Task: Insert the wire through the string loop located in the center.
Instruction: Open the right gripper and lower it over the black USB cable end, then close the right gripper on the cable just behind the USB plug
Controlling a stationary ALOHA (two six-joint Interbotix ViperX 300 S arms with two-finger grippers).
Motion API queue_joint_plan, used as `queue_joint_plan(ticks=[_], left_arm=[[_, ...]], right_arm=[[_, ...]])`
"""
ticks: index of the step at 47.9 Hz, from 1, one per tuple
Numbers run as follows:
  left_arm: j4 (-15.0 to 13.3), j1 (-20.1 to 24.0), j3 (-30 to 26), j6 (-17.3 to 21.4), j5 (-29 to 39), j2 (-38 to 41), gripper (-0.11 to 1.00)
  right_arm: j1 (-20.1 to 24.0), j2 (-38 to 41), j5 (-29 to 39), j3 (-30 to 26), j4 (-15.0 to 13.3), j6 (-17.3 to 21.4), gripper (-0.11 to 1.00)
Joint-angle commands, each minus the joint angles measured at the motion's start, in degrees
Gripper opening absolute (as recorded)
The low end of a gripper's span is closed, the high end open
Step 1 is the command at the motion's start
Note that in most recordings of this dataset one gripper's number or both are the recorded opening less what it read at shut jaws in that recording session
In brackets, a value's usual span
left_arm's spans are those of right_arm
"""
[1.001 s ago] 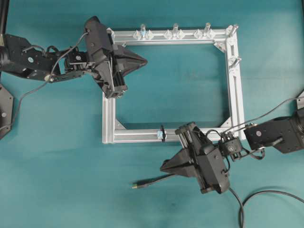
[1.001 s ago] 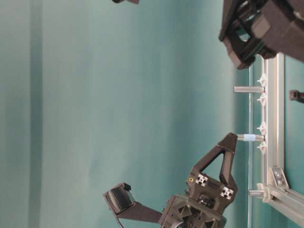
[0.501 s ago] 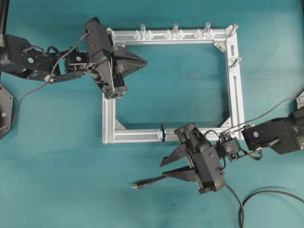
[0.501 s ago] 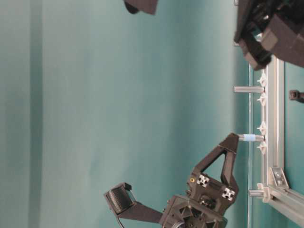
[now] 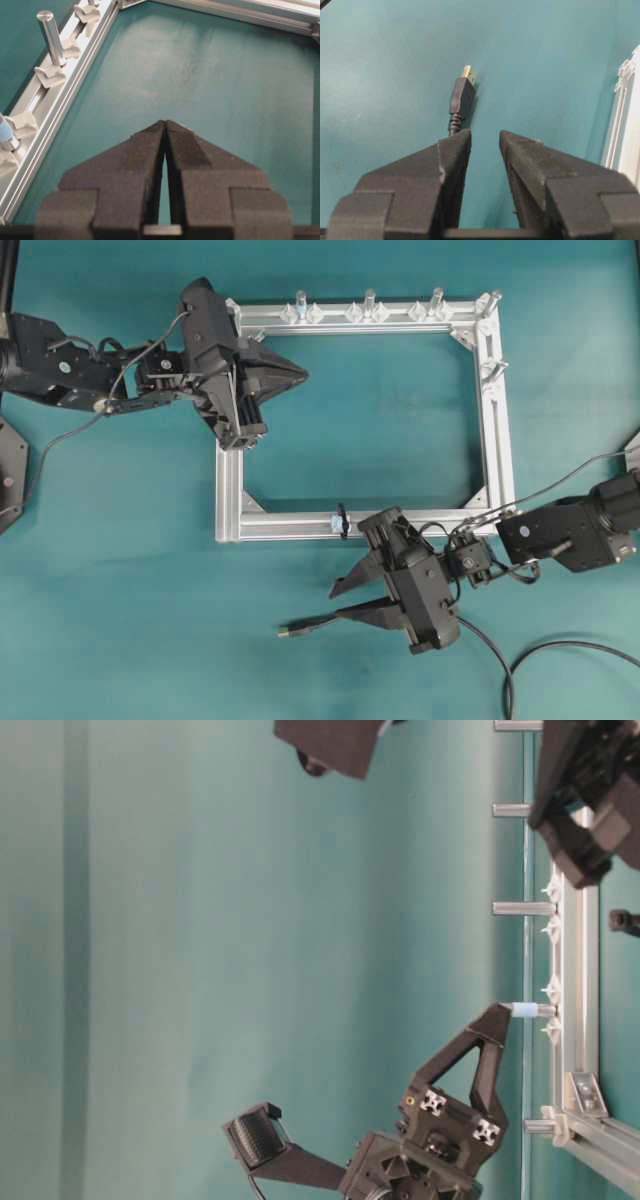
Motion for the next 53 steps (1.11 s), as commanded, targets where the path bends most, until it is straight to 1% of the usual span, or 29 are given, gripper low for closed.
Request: queue_joint_plan(ticks=[1, 7, 29, 46, 53], left_arm=[[0.1, -0.2, -0.4, -0.2, -0.2, -1.5, 0.0], [0.1, -0.2, -0.4, -0.2, 0.2, -1.5, 0.0], [0.1, -0.2, -0.5, -0.3, 1.1, -1.5, 0.0], [0.1, -0.2, -0.6, -0.7, 1.2, -1.7, 0.0], [0.1, -0.3, -0.4, -0.7, 1.2, -2.1, 0.0]], right_arm=[[0.3, -0.6, -0.4, -1.0, 0.1, 0.7, 0.4], [0.5, 0.6, -0.6, -1.1, 0.0, 1.5, 0.4], [1.8, 4.6, -1.1, -3.5, 0.1, 1.6, 0.4], [1.9, 6.4, -0.7, -3.6, 0.0, 1.6, 0.4], [1.9, 6.6, -0.7, -3.6, 0.0, 1.6, 0.38]])
